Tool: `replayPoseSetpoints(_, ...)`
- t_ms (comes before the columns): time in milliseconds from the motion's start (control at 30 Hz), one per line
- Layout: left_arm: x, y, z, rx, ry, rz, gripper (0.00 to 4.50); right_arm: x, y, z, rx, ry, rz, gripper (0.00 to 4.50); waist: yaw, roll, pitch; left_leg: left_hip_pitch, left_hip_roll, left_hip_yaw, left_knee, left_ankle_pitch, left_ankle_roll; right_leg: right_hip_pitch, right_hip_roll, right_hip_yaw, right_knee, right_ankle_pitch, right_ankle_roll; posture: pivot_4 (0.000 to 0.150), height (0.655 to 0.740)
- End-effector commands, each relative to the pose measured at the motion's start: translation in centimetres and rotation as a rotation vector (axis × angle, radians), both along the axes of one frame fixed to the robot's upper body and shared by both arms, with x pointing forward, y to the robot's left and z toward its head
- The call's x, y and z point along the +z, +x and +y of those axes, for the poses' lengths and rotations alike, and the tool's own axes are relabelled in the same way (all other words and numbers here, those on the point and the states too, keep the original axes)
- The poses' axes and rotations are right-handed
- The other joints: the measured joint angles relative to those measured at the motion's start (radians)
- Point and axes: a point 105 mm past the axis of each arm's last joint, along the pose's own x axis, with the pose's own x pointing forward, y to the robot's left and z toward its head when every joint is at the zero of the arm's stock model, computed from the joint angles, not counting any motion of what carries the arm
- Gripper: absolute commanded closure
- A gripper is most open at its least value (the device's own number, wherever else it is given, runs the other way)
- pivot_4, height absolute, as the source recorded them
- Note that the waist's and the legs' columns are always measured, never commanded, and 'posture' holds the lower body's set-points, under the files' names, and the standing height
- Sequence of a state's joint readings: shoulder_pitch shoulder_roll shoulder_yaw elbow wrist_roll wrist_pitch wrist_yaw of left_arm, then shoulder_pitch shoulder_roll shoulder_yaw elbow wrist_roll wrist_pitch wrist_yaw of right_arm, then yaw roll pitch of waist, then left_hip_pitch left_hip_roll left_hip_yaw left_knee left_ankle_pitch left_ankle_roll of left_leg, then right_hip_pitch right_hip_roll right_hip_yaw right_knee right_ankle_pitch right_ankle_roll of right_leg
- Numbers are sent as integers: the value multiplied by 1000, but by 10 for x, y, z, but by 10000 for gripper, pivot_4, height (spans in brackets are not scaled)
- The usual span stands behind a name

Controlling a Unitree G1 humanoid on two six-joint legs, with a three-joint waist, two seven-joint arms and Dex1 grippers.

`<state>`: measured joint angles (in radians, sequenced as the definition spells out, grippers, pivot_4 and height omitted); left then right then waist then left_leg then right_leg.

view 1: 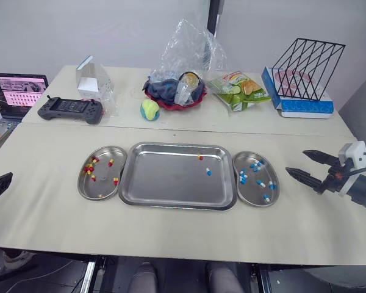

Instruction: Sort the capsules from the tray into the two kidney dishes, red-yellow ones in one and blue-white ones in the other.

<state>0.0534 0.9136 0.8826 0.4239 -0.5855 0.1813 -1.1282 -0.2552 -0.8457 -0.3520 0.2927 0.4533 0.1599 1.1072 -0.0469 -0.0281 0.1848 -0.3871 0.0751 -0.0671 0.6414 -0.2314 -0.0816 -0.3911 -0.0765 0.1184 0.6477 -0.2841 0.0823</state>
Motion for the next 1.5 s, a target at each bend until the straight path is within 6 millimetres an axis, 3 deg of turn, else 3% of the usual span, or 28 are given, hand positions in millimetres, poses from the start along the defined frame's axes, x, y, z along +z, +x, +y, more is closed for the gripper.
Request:
replayPoseSetpoints(33,7,-1,-3,-11,21,-27,216,16,1,-3,1,-18,-44,0,0,0,0,0,0,0,0,0,0,0,0,0,0,0,0,1500,7289)
replayPoseSetpoints(200,6,2,-6,-18,14,-27,216,19,0,-2,8,-26,-48,0,2,0,0,0,0,0,0,0,0,0,0,0,0,0,0,1500,7289)
replayPoseSetpoints(267,9,10,-17,-78,23,-19,216,22,-1,5,28,-29,-58,0,2,0,0,0,0,0,0,0,0,0,0,0,0,0,0,1500,7289)
replayPoseSetpoints(533,40,37,-87,-413,5,23,216,31,-13,27,117,-41,-56,0,3,0,0,-1,0,0,0,0,0,0,0,0,0,0,0,1500,7289)
replayPoseSetpoints(733,48,47,-119,-554,26,47,216,33,-24,41,139,-29,-55,0,-3,1,0,0,0,0,0,0,0,0,0,0,0,0,0,1500,7289)
replayPoseSetpoints(933,68,59,-159,-751,160,-25,216,26,-47,61,187,-34,-22,0,9,1,0,-2,0,-1,0,0,0,0,0,0,0,0,0,1500,7289)
replayPoseSetpoints(1067,61,64,-165,-787,199,6,216,26,-50,76,200,-18,-5,0,2,1,0,-1,0,-1,1,0,0,0,0,0,0,0,0,1500,7289)
replayPoseSetpoints(1267,42,57,-176,-854,194,80,216,23,-37,136,246,43,29,0,-21,1,0,-1,1,-1,0,0,0,0,2,1,1,0,-1,1500,7289)
replayPoseSetpoints(1500,45,46,-153,-758,182,36,216,12,-6,163,166,19,64,0,-12,1,0,-7,1,-1,0,0,0,-7,2,0,1,0,-1,1500,7289)
